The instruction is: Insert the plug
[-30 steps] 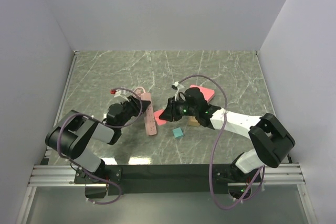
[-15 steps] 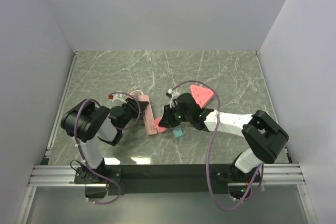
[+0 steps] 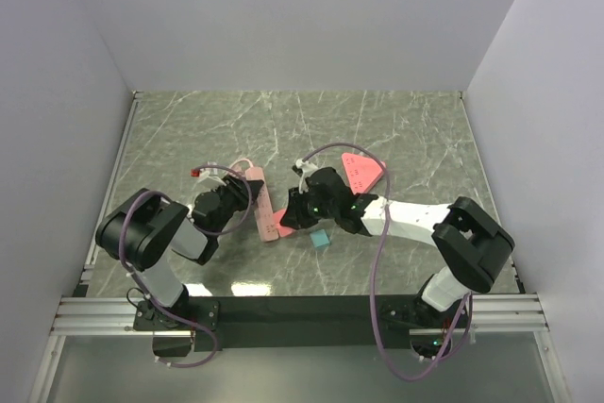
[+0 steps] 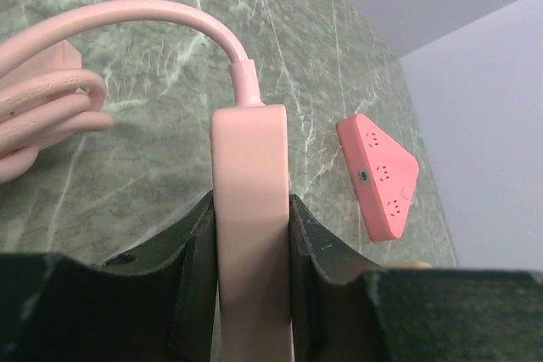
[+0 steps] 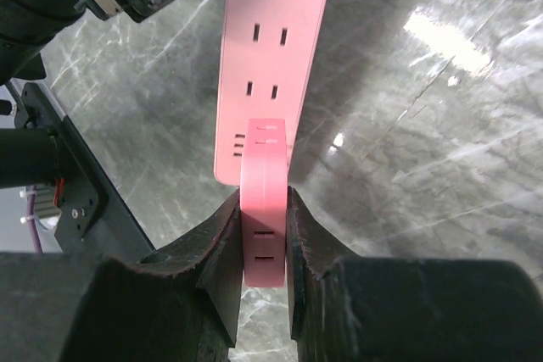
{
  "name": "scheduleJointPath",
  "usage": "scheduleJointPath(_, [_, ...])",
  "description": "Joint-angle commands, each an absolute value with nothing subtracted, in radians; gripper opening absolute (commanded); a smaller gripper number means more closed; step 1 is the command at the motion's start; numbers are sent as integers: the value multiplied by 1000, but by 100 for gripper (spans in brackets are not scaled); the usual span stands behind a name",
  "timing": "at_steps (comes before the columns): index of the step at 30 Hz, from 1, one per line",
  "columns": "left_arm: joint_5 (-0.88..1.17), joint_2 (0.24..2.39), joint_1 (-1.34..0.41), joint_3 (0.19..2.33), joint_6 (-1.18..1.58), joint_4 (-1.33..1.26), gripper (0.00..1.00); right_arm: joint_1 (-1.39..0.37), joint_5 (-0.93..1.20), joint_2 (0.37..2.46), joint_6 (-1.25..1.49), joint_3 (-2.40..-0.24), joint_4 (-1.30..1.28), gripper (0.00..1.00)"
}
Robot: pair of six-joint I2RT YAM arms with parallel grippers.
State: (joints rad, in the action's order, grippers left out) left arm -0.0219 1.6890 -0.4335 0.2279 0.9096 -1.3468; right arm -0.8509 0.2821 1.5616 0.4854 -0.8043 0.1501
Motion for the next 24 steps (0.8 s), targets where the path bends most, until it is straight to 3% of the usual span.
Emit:
scheduleJointPath(1, [-104, 1657, -448, 212, 793, -1486, 0, -874, 249, 1554, 506, -841, 161, 0])
scheduleJointPath(24, [-160, 1651, -466, 181, 802, -1517, 0, -910, 207, 1546, 561, -821, 238, 0])
